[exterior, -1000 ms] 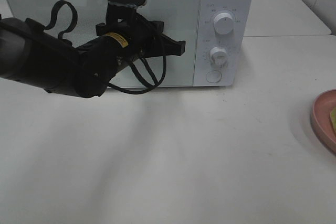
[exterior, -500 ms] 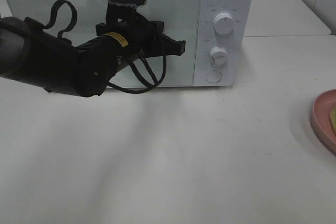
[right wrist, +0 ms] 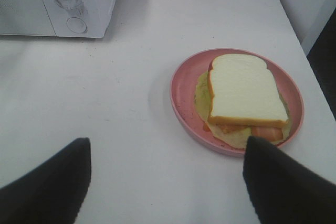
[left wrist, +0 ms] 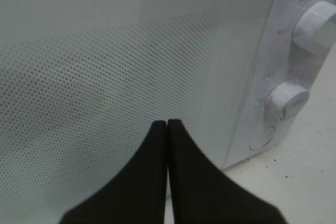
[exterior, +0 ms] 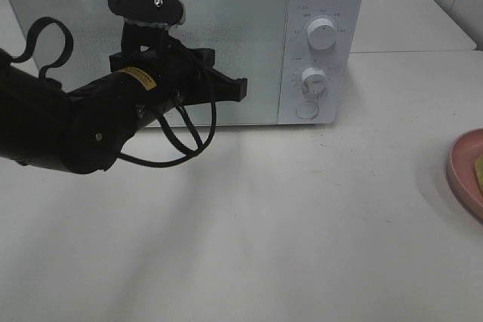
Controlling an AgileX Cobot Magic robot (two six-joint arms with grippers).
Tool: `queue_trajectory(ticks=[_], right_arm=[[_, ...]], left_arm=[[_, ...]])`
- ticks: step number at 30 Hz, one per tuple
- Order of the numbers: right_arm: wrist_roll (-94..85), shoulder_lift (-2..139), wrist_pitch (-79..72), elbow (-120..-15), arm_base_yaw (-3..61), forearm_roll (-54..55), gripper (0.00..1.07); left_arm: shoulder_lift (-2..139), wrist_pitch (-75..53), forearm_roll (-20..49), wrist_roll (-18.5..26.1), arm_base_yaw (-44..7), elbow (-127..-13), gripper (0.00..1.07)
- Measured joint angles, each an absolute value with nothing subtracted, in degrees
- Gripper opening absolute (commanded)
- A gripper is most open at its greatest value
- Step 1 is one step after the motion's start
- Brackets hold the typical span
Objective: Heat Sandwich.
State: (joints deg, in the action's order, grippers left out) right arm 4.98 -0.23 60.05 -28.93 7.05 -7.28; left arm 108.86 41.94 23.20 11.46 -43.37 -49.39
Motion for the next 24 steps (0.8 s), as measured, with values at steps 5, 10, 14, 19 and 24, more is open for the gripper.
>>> queue_trajectory(ticks=[5, 10, 14, 19, 24], right_arm=[[4.98, -0.23, 60.05, -28.93, 7.05, -7.28, 0.76], [4.98, -0.23, 60.05, -28.93, 7.05, -7.28, 0.76], [4.98, -0.23, 60.05, -28.93, 7.05, -7.28, 0.76], [4.98, -0.23, 60.05, -28.93, 7.05, -7.28, 0.76], [4.98, -0.23, 60.05, -28.93, 7.05, -7.28, 0.76]], left_arm=[[105.54, 35.81, 23.09, 11.46, -44.23, -47.1, 0.38], [101.99, 22.92, 23.03, 11.46, -44.29, -46.93, 1.05], [100.04, 16.5, 23.03, 11.46, -44.29, -46.93, 1.02], [95.45, 2.98, 21.6, 11.46, -44.06, -46.93, 1.02], [90.87, -7.28, 20.63, 11.46, -41.02, -46.93, 1.02]])
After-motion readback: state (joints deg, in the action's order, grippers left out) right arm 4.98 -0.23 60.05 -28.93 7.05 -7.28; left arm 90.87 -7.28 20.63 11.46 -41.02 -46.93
